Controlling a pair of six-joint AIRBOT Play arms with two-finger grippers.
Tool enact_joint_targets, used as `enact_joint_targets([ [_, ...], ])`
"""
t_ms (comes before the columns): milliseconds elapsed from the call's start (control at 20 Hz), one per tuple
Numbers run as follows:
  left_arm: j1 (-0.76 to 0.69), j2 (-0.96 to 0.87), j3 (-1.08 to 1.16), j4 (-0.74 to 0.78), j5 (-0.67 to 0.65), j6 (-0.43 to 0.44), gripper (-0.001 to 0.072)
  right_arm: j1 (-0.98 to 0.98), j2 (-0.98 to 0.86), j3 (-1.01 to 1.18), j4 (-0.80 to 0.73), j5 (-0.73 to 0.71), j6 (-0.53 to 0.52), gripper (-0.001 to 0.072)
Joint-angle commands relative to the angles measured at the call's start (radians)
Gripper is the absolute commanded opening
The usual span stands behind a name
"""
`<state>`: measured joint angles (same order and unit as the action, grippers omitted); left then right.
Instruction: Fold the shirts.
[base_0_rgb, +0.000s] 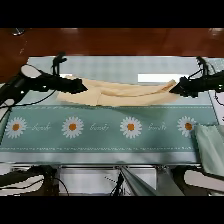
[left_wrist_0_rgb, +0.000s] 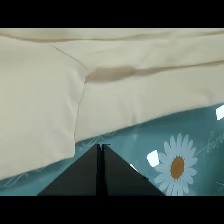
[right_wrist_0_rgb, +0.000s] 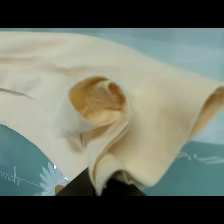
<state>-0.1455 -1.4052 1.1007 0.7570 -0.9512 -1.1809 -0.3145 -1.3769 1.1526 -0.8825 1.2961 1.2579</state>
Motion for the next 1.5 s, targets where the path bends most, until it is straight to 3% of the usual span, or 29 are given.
enact_joint_targets([
  [0,-0.182,-0.065,0.107,0.135,0.113,-0.154,0.0021,-0.001,0.307,-0.13,-0.063,0.012,0.039,0.0028],
  [200,-0.35,-0.239,0.317,0.137,0.103,-0.253,0.0021,0.001,0.595,-0.206,-0.062,0.061,0.113,0.0028],
  [350,-0.47,-0.383,0.46,0.105,0.093,-0.272,0.0022,0.001,0.713,-0.208,-0.055,0.084,0.157,0.0027],
  [600,-0.658,-0.536,0.555,-0.086,0.022,-0.272,0.0022,0.001,0.749,-0.208,-0.024,0.091,0.166,0.0027],
  [850,-0.775,-0.564,0.565,-0.1,-0.004,-0.249,0.0023,0.001,0.749,-0.208,-0.023,0.081,0.166,0.0027],
  [1000,-0.665,-0.537,0.603,-0.1,-0.06,-0.25,0.0023,0.001,0.749,-0.208,0.009,0.086,0.162,0.0027],
  [1150,-0.444,-0.441,0.595,-0.09,-0.152,-0.249,0.0023,0.057,0.743,-0.206,0.04,0.058,0.165,0.0027],
  [1450,0.051,-0.022,0.344,0.111,-0.254,-0.247,0.0023,0.481,0.515,-0.127,0.041,-0.193,0.228,0.0027],
])
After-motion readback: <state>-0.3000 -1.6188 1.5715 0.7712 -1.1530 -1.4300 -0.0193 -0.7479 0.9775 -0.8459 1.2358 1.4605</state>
